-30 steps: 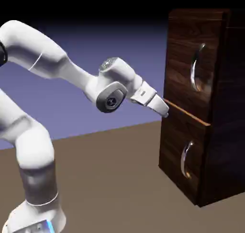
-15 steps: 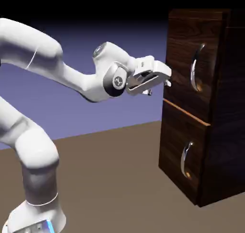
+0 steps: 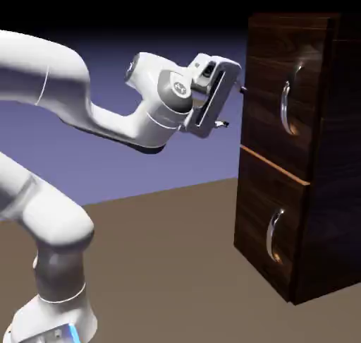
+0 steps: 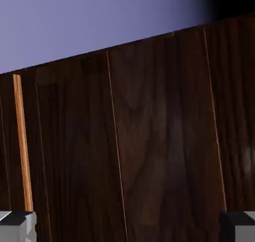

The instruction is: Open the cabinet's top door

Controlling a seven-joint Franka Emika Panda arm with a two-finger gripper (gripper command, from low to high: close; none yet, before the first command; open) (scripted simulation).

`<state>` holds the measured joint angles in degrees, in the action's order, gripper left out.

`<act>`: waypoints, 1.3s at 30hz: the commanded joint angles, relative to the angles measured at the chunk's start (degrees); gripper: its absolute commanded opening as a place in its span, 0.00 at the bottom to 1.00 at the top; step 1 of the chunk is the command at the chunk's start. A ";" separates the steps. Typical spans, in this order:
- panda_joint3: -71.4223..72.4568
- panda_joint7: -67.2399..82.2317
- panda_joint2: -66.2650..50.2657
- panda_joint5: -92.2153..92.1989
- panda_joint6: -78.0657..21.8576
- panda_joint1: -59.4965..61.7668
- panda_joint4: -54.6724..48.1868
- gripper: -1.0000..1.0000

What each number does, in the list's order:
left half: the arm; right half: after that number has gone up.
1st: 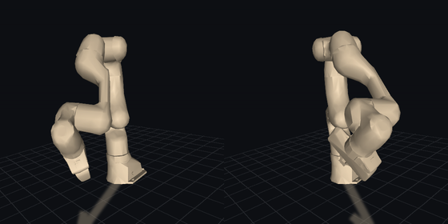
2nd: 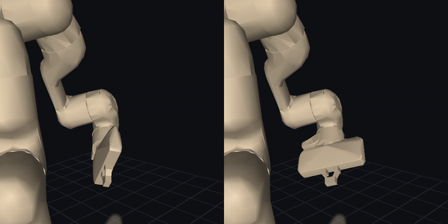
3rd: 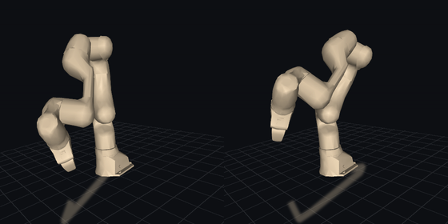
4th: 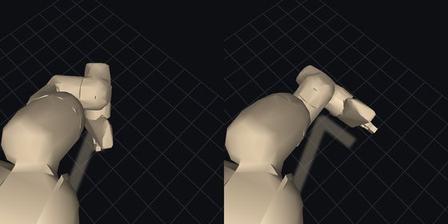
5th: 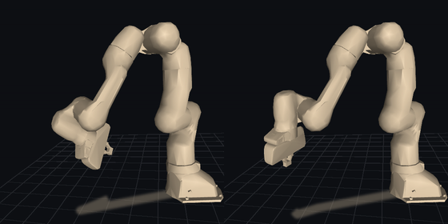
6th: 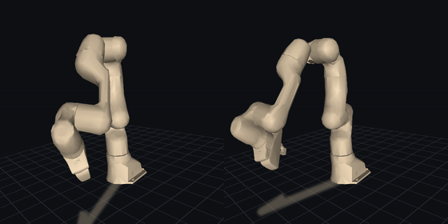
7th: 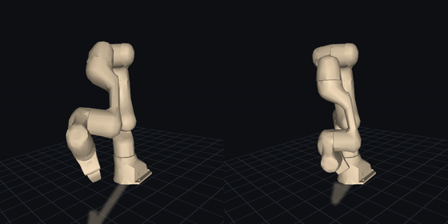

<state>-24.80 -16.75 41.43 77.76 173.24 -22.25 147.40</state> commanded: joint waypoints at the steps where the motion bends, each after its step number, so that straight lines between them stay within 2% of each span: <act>1: -0.80 0.82 0.28 2.50 -0.02 -0.69 -0.44 0.50; 33: -26.23 27.19 9.28 82.23 -0.81 -22.80 -14.38 0.50; 35: -26.66 27.63 9.43 83.59 -0.82 -23.18 -14.62 0.50; 39: -32.07 26.55 5.57 84.94 -2.50 -31.48 -20.27 0.50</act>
<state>-56.87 9.80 47.00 162.70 170.75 -53.72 127.13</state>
